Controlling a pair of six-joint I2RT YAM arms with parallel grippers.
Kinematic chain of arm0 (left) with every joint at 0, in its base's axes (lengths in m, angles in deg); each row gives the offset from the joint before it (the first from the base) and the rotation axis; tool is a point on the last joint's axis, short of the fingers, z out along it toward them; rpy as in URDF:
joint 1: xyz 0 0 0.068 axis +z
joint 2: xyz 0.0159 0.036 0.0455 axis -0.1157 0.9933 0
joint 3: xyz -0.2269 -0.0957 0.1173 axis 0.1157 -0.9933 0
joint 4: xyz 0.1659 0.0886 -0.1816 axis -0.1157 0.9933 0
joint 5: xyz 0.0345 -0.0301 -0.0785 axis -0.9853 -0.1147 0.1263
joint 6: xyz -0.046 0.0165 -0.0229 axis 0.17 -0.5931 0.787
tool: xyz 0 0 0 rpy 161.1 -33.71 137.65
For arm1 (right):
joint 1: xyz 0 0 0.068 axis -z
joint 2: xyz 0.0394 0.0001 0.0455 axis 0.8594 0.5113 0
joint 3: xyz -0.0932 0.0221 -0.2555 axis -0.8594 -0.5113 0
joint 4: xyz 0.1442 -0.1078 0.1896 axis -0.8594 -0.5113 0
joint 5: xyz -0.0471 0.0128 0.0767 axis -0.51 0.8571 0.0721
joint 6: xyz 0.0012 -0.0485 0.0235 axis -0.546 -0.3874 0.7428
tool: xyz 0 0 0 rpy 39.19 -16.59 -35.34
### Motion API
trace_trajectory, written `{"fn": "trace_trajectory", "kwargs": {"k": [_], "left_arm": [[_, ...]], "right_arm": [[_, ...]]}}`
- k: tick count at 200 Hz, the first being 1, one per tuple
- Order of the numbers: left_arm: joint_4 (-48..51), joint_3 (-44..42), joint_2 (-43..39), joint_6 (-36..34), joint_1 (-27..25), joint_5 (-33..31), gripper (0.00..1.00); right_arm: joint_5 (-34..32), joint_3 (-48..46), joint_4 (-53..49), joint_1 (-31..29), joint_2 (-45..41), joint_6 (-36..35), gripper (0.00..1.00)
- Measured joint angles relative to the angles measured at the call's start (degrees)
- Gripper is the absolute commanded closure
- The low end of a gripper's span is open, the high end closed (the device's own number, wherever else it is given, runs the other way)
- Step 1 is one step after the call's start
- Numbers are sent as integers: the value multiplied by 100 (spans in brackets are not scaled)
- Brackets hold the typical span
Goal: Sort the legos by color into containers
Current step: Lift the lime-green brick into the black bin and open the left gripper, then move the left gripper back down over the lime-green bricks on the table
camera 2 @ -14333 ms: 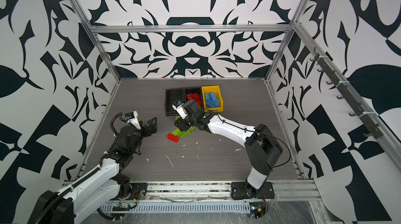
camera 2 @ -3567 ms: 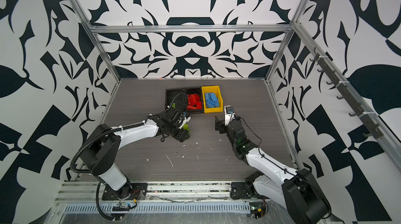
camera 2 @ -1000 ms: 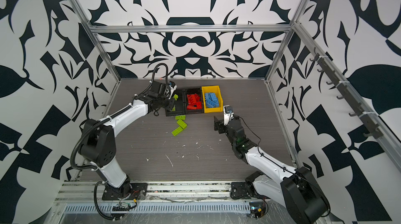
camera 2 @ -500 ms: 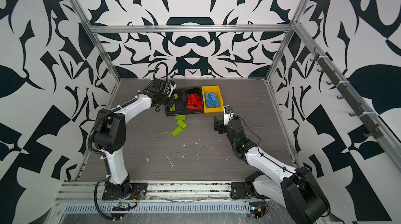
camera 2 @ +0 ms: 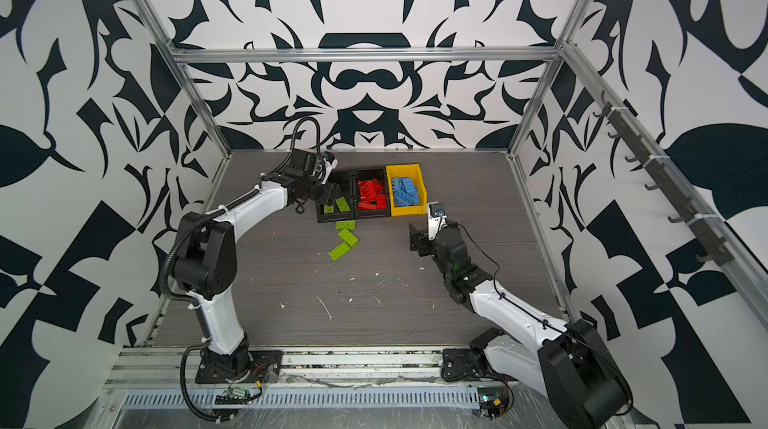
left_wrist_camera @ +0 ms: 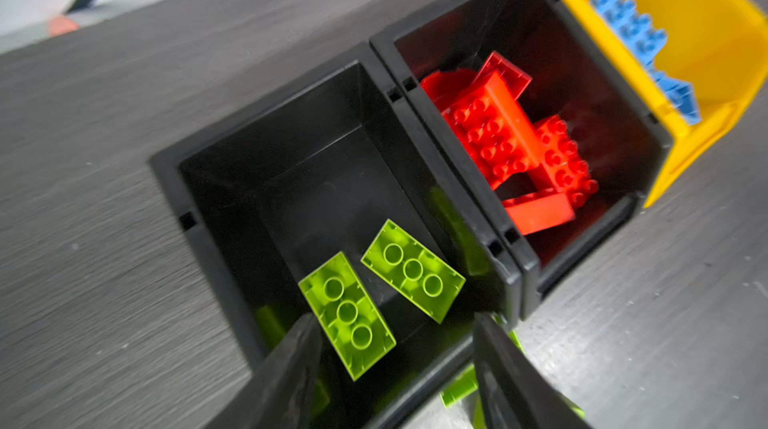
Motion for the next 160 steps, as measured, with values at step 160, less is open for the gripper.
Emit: {"fn": "trace_trajectory", "kwargs": {"k": [160], "left_arm": [[566,-2234,-1794,365,-1182,-94,27]], "right_arm": [[48,37,-35,0,153,24,9]]}}
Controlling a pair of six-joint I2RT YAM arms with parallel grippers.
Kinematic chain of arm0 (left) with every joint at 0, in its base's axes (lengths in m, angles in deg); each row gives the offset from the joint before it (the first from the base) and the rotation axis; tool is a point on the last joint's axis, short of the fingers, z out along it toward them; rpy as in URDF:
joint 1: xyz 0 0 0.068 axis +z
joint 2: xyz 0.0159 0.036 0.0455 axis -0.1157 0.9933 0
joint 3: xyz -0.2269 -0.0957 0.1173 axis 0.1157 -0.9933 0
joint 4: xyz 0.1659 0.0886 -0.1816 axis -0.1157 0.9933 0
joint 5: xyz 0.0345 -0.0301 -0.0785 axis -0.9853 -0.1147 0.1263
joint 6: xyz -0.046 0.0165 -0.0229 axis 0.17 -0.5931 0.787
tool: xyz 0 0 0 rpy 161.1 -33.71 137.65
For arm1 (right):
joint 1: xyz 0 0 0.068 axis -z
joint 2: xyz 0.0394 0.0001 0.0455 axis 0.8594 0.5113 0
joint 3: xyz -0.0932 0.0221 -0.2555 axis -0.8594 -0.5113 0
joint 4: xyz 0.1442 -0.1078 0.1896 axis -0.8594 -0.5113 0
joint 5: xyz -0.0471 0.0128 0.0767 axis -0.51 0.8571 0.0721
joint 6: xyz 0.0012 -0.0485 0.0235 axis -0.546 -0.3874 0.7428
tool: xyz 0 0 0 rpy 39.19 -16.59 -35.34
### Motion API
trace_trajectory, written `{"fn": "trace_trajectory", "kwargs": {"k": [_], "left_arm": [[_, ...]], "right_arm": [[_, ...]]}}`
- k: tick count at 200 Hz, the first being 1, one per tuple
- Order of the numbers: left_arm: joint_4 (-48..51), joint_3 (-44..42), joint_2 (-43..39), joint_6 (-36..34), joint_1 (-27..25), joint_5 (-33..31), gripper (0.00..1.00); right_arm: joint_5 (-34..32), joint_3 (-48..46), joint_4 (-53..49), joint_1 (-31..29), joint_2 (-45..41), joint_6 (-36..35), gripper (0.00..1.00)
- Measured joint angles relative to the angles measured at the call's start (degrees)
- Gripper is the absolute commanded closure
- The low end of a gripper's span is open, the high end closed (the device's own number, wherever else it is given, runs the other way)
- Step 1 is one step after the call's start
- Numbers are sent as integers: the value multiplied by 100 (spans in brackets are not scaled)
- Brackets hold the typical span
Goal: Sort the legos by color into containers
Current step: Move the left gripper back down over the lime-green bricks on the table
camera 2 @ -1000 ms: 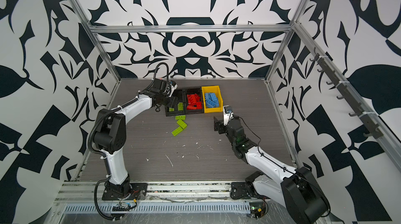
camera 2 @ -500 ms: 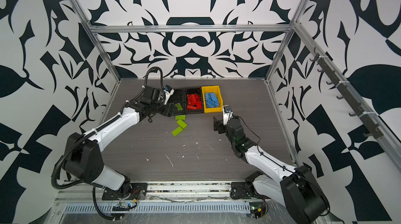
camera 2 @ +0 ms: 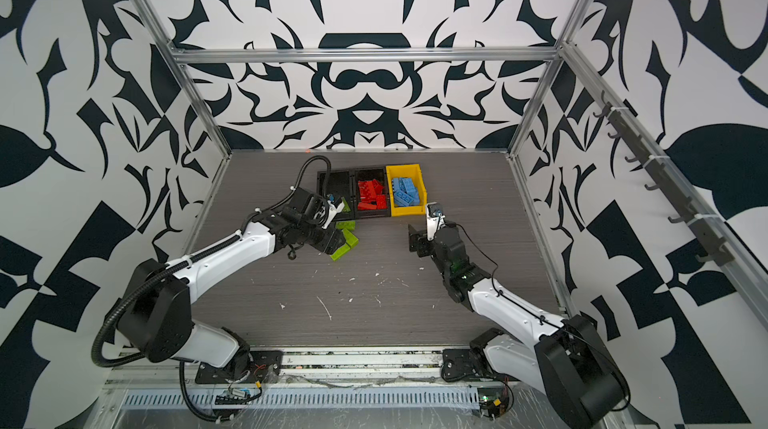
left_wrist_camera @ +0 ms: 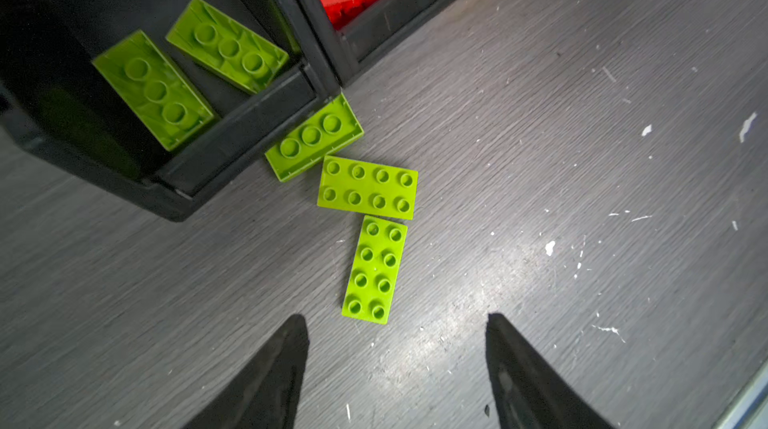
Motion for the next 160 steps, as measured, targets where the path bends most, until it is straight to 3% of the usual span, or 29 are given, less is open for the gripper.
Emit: {"fn": "trace_trajectory", "kwargs": {"k": [160], "left_arm": [[-2,98,1285,-87,-13,-234,31]], "right_arm": [[208,11,-4,0,46,15,9]]}}
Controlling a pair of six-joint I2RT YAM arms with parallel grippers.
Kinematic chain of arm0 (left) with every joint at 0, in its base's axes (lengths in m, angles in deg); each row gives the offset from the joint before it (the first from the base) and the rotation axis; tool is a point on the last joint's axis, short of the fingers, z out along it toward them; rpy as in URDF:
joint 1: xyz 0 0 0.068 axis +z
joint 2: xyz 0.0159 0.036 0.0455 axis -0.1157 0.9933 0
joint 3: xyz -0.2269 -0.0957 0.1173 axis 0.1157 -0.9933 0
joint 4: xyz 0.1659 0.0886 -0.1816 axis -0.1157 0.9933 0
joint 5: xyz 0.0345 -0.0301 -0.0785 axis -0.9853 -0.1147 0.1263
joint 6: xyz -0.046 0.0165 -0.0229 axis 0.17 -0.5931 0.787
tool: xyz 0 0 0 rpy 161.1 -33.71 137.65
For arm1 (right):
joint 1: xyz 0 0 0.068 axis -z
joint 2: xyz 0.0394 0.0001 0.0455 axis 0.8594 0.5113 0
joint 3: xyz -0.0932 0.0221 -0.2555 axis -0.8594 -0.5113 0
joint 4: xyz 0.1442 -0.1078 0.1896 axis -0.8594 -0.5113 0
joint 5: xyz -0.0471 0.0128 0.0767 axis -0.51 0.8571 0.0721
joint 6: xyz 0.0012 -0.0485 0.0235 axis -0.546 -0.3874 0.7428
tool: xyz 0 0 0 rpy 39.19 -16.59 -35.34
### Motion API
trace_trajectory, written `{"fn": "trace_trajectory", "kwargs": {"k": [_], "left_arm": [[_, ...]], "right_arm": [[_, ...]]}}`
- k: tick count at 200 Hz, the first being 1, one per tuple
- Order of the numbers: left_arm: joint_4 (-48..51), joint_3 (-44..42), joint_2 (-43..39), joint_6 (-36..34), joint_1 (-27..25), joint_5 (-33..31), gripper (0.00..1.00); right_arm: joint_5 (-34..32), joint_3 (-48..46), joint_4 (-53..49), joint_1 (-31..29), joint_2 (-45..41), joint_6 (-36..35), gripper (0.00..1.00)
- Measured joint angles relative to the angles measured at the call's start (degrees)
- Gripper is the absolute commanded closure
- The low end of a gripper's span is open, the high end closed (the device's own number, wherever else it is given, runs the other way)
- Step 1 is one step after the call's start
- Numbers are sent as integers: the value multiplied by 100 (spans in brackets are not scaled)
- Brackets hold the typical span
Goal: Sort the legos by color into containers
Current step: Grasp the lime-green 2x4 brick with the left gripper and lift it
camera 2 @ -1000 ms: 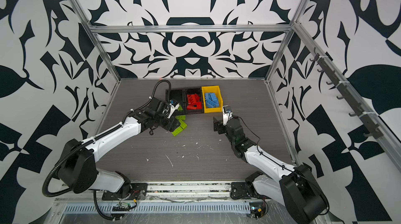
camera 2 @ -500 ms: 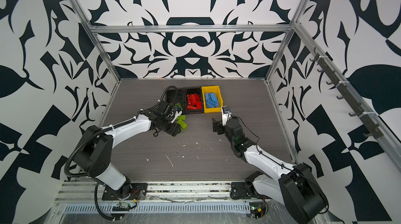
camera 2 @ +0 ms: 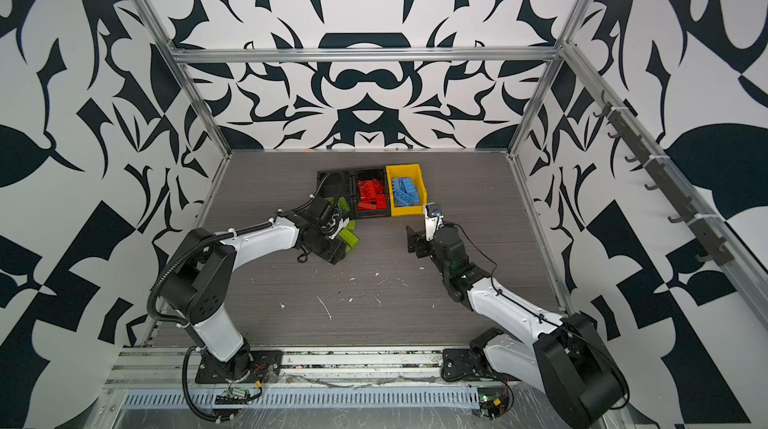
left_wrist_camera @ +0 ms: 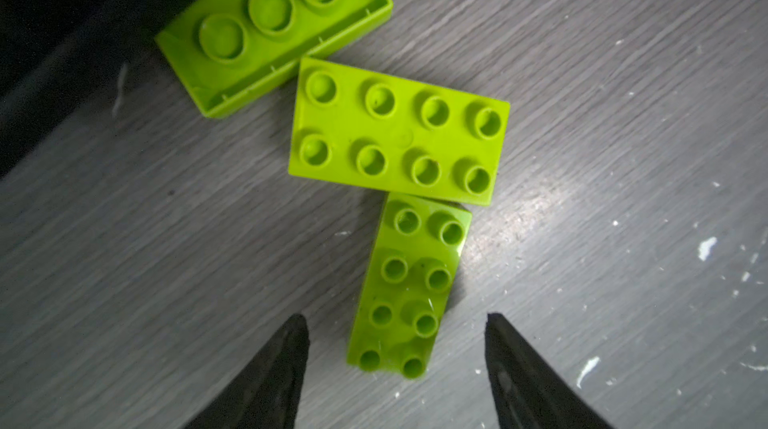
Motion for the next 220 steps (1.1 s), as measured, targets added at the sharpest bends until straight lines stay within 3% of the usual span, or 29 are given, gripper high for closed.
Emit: {"fn": "trace_trajectory", "kwargs": {"k": [166,220], "left_arm": [[136,203,262,-103,-24,-111,60],[144,131,-372,-81,-24,-87,63]], "right_arm": [[85,13,-2,0,0,0,9],[90,13,0,0,0,-2,9]]}}
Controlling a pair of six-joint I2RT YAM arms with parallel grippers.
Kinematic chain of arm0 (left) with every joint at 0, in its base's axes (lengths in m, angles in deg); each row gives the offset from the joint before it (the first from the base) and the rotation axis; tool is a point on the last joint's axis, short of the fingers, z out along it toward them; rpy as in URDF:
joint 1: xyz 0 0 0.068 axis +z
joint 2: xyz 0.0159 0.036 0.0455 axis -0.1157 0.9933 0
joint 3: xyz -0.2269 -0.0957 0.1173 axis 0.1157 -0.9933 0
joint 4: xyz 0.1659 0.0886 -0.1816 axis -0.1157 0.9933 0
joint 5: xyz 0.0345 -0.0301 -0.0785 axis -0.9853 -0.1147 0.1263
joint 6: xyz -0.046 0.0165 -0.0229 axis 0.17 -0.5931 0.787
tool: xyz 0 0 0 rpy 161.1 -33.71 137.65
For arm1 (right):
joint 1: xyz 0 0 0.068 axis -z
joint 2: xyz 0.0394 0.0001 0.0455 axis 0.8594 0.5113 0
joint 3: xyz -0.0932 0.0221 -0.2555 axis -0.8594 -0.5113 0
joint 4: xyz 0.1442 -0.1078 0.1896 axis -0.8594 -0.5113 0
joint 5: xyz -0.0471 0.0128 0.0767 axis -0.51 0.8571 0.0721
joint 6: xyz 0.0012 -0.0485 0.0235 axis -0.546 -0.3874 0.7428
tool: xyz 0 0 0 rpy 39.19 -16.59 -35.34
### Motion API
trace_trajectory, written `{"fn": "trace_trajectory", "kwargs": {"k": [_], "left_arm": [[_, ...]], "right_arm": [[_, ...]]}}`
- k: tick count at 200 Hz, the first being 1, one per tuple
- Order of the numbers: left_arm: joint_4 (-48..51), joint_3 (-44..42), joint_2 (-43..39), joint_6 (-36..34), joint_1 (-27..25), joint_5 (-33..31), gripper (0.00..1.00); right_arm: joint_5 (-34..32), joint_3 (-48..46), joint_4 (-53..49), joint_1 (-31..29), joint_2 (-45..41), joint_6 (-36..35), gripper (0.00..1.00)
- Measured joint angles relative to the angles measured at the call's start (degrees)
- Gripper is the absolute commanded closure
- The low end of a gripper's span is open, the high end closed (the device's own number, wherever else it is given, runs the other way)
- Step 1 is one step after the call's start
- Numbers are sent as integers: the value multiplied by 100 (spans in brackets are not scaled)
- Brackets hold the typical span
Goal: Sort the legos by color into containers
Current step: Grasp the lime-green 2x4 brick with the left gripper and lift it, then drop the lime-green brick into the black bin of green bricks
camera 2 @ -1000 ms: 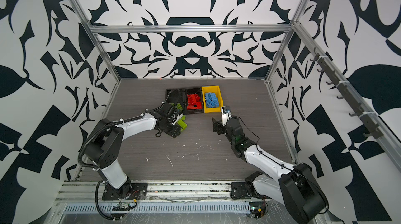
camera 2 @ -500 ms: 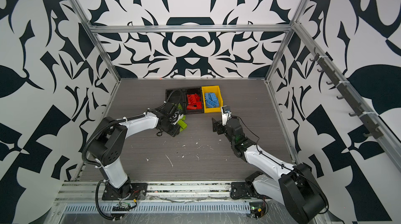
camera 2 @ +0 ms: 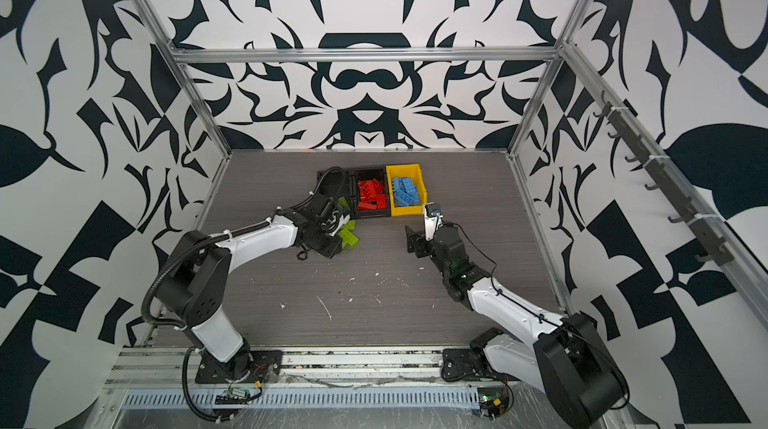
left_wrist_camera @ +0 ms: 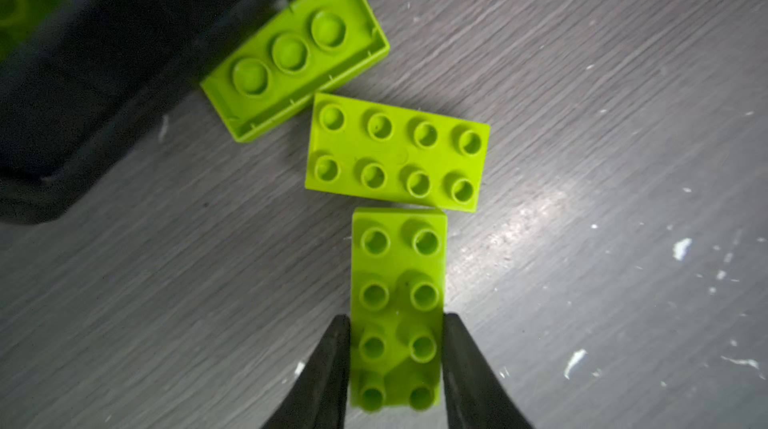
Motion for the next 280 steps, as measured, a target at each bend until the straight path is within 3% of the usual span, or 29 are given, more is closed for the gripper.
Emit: {"fn": "trace_trajectory", "kwargs": {"k": [44,78,147,214,245,280], "left_arm": [[107,114,-466,0,0,-52,63],[297,809,-369,-39,44,-243,63],[299,2756,839,-229,627,-568,63],[319,3180,1738,-262,964,-352,61],[321,3244,1891,-264,964,-295,47],[367,3416,1976,-321,979,-306,38]], "right_arm": [[13,0,-2,0,0,2,9],[35,0,-2,0,0,2,9],[55,0,-4,0,-7,2,9],[74,0,-17,0,-44,7,9],[101,0,-20,0,-44,11,9],[103,0,-31,0,-57,31,9]]}}
